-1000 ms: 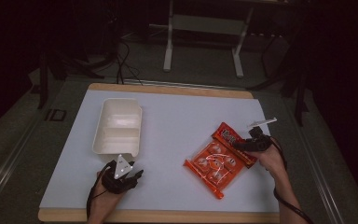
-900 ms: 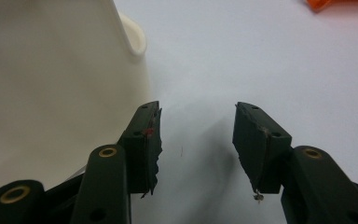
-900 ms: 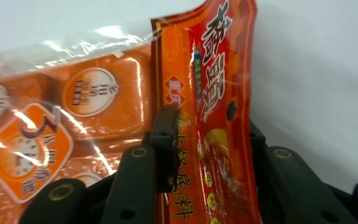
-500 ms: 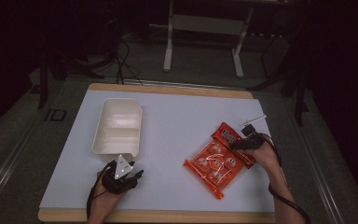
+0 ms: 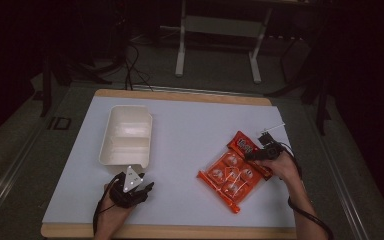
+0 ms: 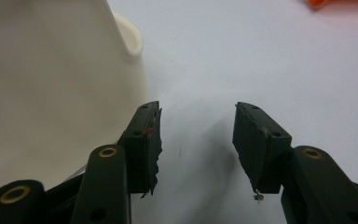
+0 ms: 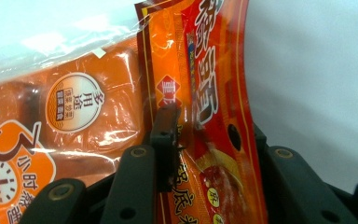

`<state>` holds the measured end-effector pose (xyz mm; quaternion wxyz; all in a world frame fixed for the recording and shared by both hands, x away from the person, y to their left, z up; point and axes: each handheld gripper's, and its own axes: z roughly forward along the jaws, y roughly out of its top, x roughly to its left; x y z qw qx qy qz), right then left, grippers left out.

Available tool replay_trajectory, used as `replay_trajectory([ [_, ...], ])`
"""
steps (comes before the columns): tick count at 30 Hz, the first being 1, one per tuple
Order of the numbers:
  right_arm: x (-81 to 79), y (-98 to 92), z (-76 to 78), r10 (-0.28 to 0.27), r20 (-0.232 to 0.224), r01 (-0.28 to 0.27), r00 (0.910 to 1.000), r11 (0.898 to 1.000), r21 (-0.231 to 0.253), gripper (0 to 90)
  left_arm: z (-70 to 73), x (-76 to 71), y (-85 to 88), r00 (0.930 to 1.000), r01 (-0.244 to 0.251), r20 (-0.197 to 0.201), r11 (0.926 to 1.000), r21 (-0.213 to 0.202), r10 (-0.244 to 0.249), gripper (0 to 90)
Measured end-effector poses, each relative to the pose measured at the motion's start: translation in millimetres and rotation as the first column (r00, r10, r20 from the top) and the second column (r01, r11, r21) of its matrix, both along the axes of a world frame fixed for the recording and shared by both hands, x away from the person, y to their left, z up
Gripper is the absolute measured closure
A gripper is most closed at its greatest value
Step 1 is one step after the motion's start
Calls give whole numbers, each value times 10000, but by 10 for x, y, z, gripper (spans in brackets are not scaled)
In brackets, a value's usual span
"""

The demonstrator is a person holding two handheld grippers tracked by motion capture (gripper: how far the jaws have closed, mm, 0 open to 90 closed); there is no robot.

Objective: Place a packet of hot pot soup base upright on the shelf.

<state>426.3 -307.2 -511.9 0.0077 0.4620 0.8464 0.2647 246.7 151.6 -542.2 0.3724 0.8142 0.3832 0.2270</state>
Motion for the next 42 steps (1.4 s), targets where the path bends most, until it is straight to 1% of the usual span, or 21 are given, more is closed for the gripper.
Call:
replay_trajectory([
  [5,0,17,7,-18,-8,17,10000,9999,-152,688,0,-1,-2,10000,7,-15,10000,5,-7,518],
  [6,0,21,9,15,5,-15,10000,9998,-200,716,0,-1,-2,10000,4,-10,10000,-2,-4,517],
  [7,2,23,9,133,-81,-135,9999,9998,-137,775,0,-1,-1,10000,-3,2,10000,-2,3,517],
  [8,0,31,6,303,-141,-304,9994,9995,-75,799,-1,-1,-1,10000,-3,-9,10000,-11,3,517],
  [10,-3,48,7,555,-94,-557,9984,9983,-190,834,-1,0,-2,10000,-5,-13,10000,-15,5,518],
  [12,-20,91,23,843,93,-837,9964,9949,-556,866,0,0,-2,10000,4,-19,10000,12,-4,518],
  [13,-31,116,36,962,154,-946,9952,9922,-817,879,1,-1,-2,10000,3,-24,10000,21,-3,517],
  [15,-42,164,52,1087,214,-1054,9938,9873,-1189,887,0,-1,-2,10000,4,-19,10000,8,-4,517],
  [19,-38,211,70,1176,155,-1138,9929,9812,-1558,890,1,-2,-3,10000,16,2,10000,25,-16,517],
  [21,-51,238,75,1276,236,-1214,9915,9764,-1787,890,1,-3,-5,10000,18,-11,10000,33,-18,517],
  [22,-56,255,79,1369,269,-1291,9902,9721,-1960,889,1,-3,-5,10000,20,-9,10000,33,-20,518],
  [24,-53,272,83,1476,252,-1392,9887,9678,-2099,889,1,-4,-6,10000,23,-2,10000,27,-23,517],
  [29,-41,295,94,1485,122,-1418,9888,9632,-2284,889,0,-3,-7,10000,29,-17,10000,33,-29,518],
  [32,-49,301,99,1535,176,-1451,9880,9610,-2354,894,1,-3,-7,10000,36,-14,10000,35,-36,518],
  [34,-52,291,98,1448,203,-1367,9892,9649,-2244,896,0,-3,-8,10000,37,-13,10000,35,-37,518],
  [38,-61,271,99,1475,332,-1371,9885,9670,-2148,899,0,-3,-8,10000,37,-11,10000,36,-37,517],
  [42,-64,250,107,1445,354,-1348,9889,9710,-1972,900,1,-4,-7,10000,33,-11,10000,25,-33,517],
])
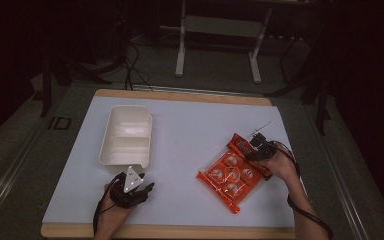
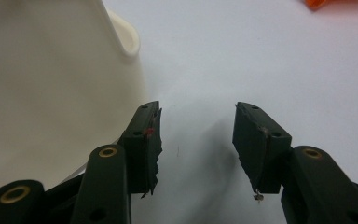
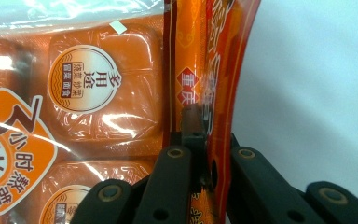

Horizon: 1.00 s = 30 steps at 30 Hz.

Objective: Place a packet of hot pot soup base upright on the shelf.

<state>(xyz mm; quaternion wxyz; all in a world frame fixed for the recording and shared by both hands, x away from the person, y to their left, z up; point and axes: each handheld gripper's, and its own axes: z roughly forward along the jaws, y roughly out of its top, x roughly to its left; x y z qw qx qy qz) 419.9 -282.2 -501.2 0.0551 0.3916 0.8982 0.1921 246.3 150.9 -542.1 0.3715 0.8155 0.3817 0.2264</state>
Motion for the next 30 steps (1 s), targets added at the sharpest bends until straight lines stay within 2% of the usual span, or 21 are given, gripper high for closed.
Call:
replay_trajectory([
  [6,-5,-48,29,-137,11,136,9999,9991,403,900,-1,0,-1,10000,4,3,10000,2,-4,518],
  [16,-7,-63,117,-233,-60,236,9997,9981,567,900,0,-3,0,10000,-42,46,10000,-24,42,518],
  [23,11,-103,239,-284,-237,306,9993,9946,990,900,-1,-2,1,10000,-52,30,10000,-29,52,517],
  [30,-29,-91,366,-230,-99,240,9997,9930,1156,900,-1,-2,-1,10000,-64,21,10000,8,64,518],
])
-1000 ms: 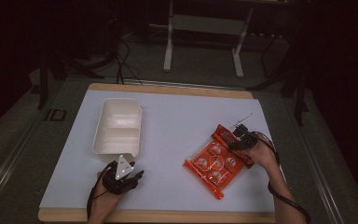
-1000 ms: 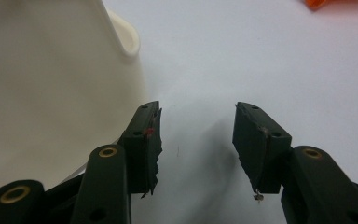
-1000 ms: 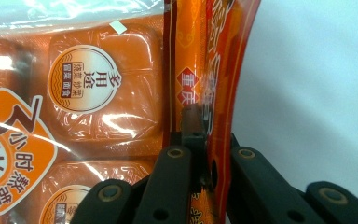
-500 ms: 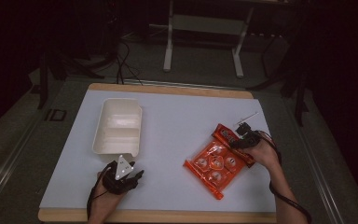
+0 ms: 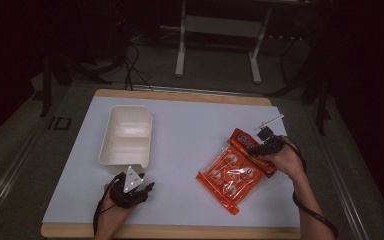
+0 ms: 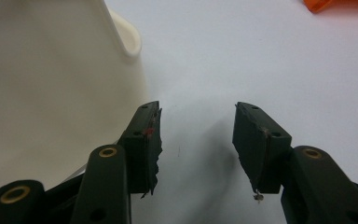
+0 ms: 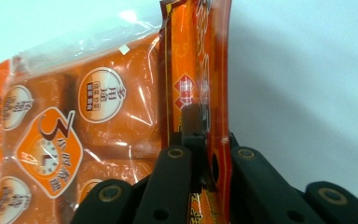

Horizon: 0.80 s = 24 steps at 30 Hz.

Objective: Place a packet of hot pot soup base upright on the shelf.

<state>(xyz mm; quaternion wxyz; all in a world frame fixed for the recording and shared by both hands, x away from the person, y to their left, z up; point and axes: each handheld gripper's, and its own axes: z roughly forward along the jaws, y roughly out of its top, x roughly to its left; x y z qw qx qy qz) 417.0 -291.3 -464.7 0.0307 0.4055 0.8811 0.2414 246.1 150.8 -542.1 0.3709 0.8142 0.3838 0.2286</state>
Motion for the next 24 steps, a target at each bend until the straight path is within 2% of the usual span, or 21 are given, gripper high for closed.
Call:
replay_trajectory([
  [7,-51,10,184,195,47,-197,9998,9992,337,900,0,0,-1,10000,-12,11,10000,12,11,518],
  [12,-71,-23,288,258,-82,-248,9996,9948,990,900,0,-1,-2,10000,-9,26,10000,22,9,518],
  [13,-81,-38,344,329,-115,-309,9994,9894,1419,900,0,-1,-1,10000,-8,25,10000,18,8,518],
  [18,-101,-39,475,607,-142,-558,9981,9719,2285,900,0,-1,-2,10000,-7,28,10000,27,7,518],
  [24,-138,33,601,947,36,-921,9955,9570,2751,900,0,-2,-2,10000,0,34,10000,30,0,518],
])
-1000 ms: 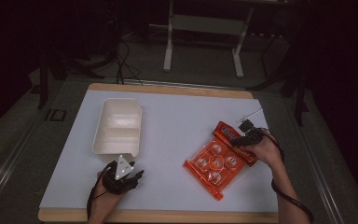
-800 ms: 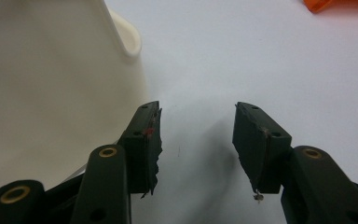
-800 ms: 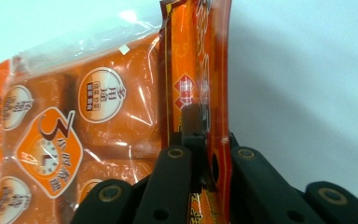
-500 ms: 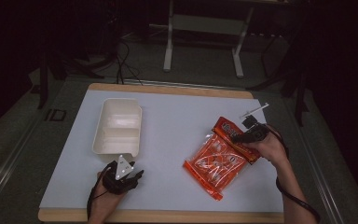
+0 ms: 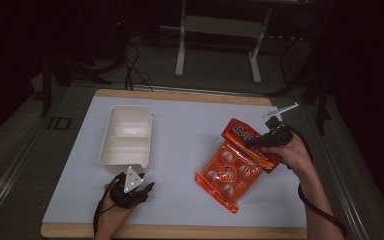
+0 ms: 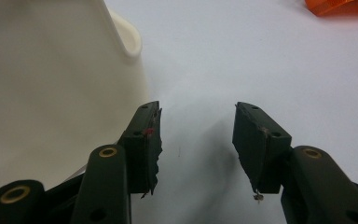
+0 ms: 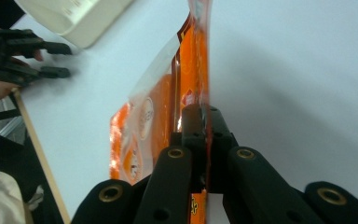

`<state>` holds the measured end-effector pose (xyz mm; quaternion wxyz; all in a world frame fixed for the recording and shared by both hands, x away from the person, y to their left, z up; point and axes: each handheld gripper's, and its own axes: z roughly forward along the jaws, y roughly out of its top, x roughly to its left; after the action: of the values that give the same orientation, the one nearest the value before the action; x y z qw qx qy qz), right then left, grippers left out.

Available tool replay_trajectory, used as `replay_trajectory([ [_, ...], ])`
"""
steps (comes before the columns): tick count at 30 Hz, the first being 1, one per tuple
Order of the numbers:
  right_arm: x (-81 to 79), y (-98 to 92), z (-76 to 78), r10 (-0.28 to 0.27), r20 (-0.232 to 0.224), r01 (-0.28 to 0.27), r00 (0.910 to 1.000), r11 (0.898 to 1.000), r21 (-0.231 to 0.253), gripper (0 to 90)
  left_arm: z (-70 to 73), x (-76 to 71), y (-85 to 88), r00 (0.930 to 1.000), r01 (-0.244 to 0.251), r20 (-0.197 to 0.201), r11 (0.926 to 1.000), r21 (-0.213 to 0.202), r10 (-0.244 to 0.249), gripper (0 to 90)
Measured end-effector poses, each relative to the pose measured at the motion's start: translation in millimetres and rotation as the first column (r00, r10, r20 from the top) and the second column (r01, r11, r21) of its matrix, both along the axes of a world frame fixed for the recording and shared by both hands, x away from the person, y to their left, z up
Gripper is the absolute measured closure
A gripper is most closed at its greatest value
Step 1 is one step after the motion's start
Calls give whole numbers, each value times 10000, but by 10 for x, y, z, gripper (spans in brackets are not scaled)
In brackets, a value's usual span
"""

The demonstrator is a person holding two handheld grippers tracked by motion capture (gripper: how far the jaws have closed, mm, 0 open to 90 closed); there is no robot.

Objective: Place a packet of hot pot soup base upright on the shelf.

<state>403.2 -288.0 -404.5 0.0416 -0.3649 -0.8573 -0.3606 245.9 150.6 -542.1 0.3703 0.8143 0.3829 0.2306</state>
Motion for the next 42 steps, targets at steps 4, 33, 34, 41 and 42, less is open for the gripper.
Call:
replay_trajectory([
  [4,-11,72,58,90,156,-93,9998,9999,140,900,0,-1,1,10000,-3,9,10000,-21,3,518],
  [33,2,584,484,672,1101,-728,9916,9962,472,900,1,-1,4,10000,-23,47,10000,-90,23,518],
  [34,7,598,488,704,1112,-762,9913,9959,481,900,1,-1,4,10000,-26,43,10000,-95,27,518],
  [41,24,708,531,828,1201,-877,9893,9955,359,900,2,0,7,10000,-24,57,10000,-94,24,519],
  [42,29,720,538,845,1237,-896,9887,9953,364,900,2,0,7,10000,-29,57,9999,-98,30,519],
])
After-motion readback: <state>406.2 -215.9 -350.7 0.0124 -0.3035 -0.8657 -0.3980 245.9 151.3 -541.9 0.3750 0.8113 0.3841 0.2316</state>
